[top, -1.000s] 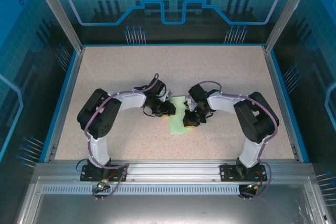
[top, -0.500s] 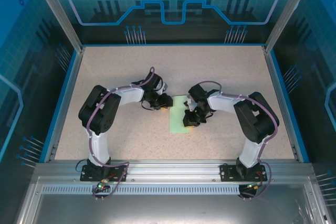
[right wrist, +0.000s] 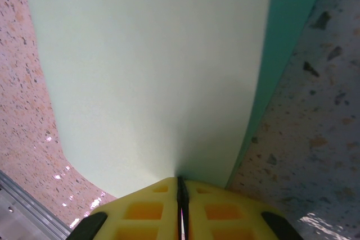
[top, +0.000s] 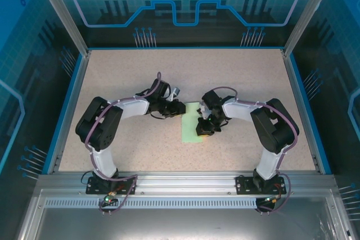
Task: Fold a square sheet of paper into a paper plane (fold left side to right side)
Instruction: First fold the square sheet of paper in half at the center of the table.
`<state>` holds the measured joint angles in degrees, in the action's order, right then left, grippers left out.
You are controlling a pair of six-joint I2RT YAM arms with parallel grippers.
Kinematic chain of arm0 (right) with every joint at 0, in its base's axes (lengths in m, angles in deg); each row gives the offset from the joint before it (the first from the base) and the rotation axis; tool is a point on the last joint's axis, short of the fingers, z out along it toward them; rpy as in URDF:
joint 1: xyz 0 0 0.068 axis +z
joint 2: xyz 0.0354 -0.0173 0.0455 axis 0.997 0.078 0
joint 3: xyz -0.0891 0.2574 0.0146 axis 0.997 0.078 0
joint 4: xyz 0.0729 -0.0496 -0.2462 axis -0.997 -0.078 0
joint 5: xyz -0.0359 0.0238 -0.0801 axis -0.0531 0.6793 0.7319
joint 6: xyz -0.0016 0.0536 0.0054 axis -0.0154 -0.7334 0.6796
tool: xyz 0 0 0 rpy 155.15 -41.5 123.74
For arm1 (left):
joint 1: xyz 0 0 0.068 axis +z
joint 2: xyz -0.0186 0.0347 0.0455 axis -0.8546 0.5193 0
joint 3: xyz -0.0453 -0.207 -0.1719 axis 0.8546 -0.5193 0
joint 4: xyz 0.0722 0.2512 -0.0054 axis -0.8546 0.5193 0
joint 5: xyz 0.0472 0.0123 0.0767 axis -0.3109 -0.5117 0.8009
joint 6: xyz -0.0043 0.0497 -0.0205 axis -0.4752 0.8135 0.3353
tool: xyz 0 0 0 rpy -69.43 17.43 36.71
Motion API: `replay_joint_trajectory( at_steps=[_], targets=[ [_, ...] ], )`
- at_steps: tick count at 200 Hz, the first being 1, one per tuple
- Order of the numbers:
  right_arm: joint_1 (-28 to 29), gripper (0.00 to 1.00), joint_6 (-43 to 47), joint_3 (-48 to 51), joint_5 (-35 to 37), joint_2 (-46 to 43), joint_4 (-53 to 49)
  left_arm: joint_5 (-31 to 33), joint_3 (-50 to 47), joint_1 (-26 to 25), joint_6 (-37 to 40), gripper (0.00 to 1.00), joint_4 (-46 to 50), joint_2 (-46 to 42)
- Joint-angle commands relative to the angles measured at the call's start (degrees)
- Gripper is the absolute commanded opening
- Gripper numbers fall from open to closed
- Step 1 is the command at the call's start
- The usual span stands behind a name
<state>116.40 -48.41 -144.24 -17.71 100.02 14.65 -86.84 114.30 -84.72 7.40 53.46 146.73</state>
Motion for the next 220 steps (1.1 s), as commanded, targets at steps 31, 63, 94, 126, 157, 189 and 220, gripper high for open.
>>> replay_joint_trajectory(
  at_steps=[31, 63, 94, 126, 157, 189, 220],
  targets=[
    [0.5, 0.11, 0.9, 1.4, 7.7, 2.5, -5.8, -0.6, 4.0, -0.8, 0.2, 0.22, -1.1, 5.9],
    [0.5, 0.11, 1.5, 1.4, 8.8, 2.5, -6.6, 3.4, 4.2, -0.7, 0.3, 0.22, -0.3, 7.8],
    [0.3, 0.11, 2.1, 1.5, 9.9, 2.5, -7.4, 7.3, 3.1, -0.4, -0.2, 0.21, -0.4, 7.9],
    [0.2, 0.11, 2.5, 1.9, 10.1, 2.5, -7.5, 8.8, 3.3, 0.6, -1.3, 0.21, -1.0, 8.2],
    [0.1, 0.11, 3.0, 2.2, 10.1, 2.7, -7.5, 8.7, 6.2, 1.9, -1.7, 0.24, -0.3, 9.1],
    [0.0, 0.11, 3.3, 2.4, 9.8, 2.7, -7.4, 8.6, 10.2, 3.5, -1.5, 0.26, 1.0, 10.2],
    [0.0, 0.11, 3.2, 2.4, 9.4, 2.7, -7.0, 7.5, 11.9, 4.3, -0.6, 0.25, 1.6, 9.2]
  ],
)
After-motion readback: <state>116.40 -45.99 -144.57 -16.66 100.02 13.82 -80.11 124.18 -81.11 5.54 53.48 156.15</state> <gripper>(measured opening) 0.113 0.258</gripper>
